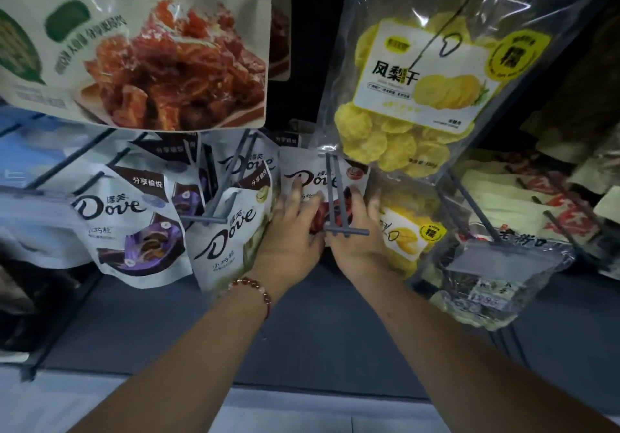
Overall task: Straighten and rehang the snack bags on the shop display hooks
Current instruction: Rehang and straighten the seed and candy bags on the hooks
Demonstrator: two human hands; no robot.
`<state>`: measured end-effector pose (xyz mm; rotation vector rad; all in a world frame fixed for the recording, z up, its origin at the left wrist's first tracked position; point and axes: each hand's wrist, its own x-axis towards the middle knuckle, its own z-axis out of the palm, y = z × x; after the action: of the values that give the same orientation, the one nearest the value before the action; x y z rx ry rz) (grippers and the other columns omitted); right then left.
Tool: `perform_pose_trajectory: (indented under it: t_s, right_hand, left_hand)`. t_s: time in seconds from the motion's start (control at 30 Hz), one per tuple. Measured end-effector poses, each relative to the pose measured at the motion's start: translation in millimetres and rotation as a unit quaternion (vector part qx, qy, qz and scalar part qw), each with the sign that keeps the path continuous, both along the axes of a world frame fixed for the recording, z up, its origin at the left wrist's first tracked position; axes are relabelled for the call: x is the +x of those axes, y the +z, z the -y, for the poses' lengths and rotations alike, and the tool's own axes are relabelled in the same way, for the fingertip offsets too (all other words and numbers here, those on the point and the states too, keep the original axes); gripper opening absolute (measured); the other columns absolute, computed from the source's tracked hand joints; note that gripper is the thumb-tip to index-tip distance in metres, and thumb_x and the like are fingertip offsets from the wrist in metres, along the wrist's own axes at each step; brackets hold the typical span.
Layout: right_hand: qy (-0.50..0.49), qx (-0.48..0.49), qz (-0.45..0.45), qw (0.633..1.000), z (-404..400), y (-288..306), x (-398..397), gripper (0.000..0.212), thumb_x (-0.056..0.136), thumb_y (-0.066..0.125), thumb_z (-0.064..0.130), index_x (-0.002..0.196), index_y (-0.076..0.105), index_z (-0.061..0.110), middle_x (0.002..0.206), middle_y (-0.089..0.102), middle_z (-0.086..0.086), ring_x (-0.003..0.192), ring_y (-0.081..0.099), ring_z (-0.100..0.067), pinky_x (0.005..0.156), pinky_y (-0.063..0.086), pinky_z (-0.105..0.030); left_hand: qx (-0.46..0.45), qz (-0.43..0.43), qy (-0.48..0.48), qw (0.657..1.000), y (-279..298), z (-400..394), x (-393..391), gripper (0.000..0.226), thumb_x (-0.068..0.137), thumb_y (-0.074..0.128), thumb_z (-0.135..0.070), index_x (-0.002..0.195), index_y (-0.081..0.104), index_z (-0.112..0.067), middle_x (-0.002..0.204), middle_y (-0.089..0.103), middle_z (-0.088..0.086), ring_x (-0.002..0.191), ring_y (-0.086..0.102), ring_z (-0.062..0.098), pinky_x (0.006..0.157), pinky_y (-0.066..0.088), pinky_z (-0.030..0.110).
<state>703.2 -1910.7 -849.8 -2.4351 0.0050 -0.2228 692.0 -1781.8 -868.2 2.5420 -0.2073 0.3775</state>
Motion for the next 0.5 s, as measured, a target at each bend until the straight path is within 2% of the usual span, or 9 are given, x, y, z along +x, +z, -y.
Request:
perform_pose_trajectory:
  t_s: [0.03,0.1,0.17,0.2,0.27,0.3,0.37,0.43,0.5]
  right_hand:
    - [-0.006,0.026,0.004,1.0,-0.8,-1.0,1.4,0.073,0.086,0.064,0.03,0.146,0.024,0.038,0.155,0.016,0.005,0.132,0.042,-0.025,0.098,0.047,-0.044]
    - [-0.023,0.123,0.003,0.992,-3.1,0.4,0.0,0.066,0.083,0.066,0.027,0.141,0.035,0.034,0.141,0.039,0.003,0.121,0.046,-0.014,0.097,0.043,-0.031]
    - [-0.054,0.274,-0.009,0.96,-4.7,2.0,-1.0,0.046,0.077,0.064,0.032,0.12,0.047,0.037,0.12,0.055,0.003,0.102,0.055,-0.01,0.091,0.049,-0.031]
    - [-0.06,0.325,-0.024,0.944,-4.1,2.5,-1.8,0.036,0.08,0.062,0.029,0.11,0.046,0.037,0.11,0.058,0.005,0.092,0.057,-0.007,0.085,0.051,-0.028]
    - [-0.031,0.359,-0.061,0.931,-1.3,4.8,-3.3,0.032,0.091,0.057,0.012,0.109,0.04,0.033,0.095,0.054,0.018,0.079,0.052,0.003,0.072,0.044,-0.012]
    - [-0.021,0.364,-0.07,0.928,1.2,5.4,-4.4,0.034,0.093,0.054,0.007,0.11,0.039,0.033,0.091,0.05,0.024,0.077,0.05,0.006,0.071,0.042,-0.01]
    - [-0.016,0.362,-0.074,0.929,4.5,6.1,-6.3,0.034,0.092,0.054,0.007,0.111,0.043,0.033,0.092,0.054,0.024,0.081,0.053,0.003,0.08,0.045,-0.022]
    - [-0.023,0.353,-0.082,0.932,5.6,11.8,-14.1,0.031,0.088,0.057,0.012,0.113,0.052,0.03,0.099,0.065,0.015,0.091,0.061,-0.009,0.088,0.05,-0.036]
    - [-0.01,0.351,-0.087,0.932,8.3,16.1,-24.9,0.041,0.084,0.061,0.012,0.12,0.055,0.029,0.103,0.069,0.009,0.1,0.063,-0.016,0.095,0.05,-0.037]
  left_hand:
    - [-0.078,0.01,0.005,0.997,-2.3,-1.7,-2.8,0.065,0.093,0.058,-0.022,0.15,0.028,-0.031,0.16,0.014,0.001,0.145,0.021,0.026,0.118,0.029,0.047]
    - [-0.219,0.014,0.037,0.975,-2.7,-1.3,-7.1,0.069,0.089,0.062,-0.013,0.148,0.03,-0.032,0.149,0.028,-0.008,0.135,0.033,0.004,0.11,0.041,0.032]
    - [-0.334,-0.029,0.041,0.941,-1.2,1.1,-7.9,0.08,0.091,0.064,-0.011,0.153,0.019,-0.032,0.142,0.028,-0.026,0.116,0.032,-0.029,0.097,0.037,0.004]
    - [-0.372,-0.059,0.035,0.926,-0.3,1.8,-7.5,0.084,0.092,0.065,-0.011,0.155,0.014,-0.032,0.142,0.025,-0.029,0.109,0.035,-0.033,0.089,0.036,-0.001]
    - [-0.401,-0.115,0.022,0.909,-1.2,1.5,-4.7,0.085,0.093,0.065,-0.014,0.156,0.012,-0.034,0.153,0.023,-0.022,0.127,0.038,-0.016,0.095,0.036,0.008]
    - [-0.401,-0.137,0.018,0.906,-1.0,0.9,-4.6,0.083,0.093,0.064,-0.015,0.156,0.015,-0.035,0.157,0.021,-0.018,0.137,0.033,-0.004,0.1,0.032,0.014]
    - [-0.404,-0.171,0.005,0.899,1.8,1.4,-8.3,0.083,0.09,0.066,-0.018,0.155,0.017,-0.035,0.157,0.025,-0.014,0.138,0.031,0.003,0.101,0.031,0.016]
    - [-0.414,-0.197,-0.008,0.889,5.6,2.1,-14.7,0.09,0.081,0.068,-0.03,0.154,0.017,-0.04,0.155,0.031,-0.012,0.136,0.037,0.005,0.107,0.035,0.021]
    - [-0.401,-0.225,-0.016,0.888,11.6,0.8,-24.7,0.087,0.079,0.068,-0.035,0.152,0.021,-0.044,0.146,0.044,-0.012,0.129,0.046,0.007,0.108,0.037,0.027]
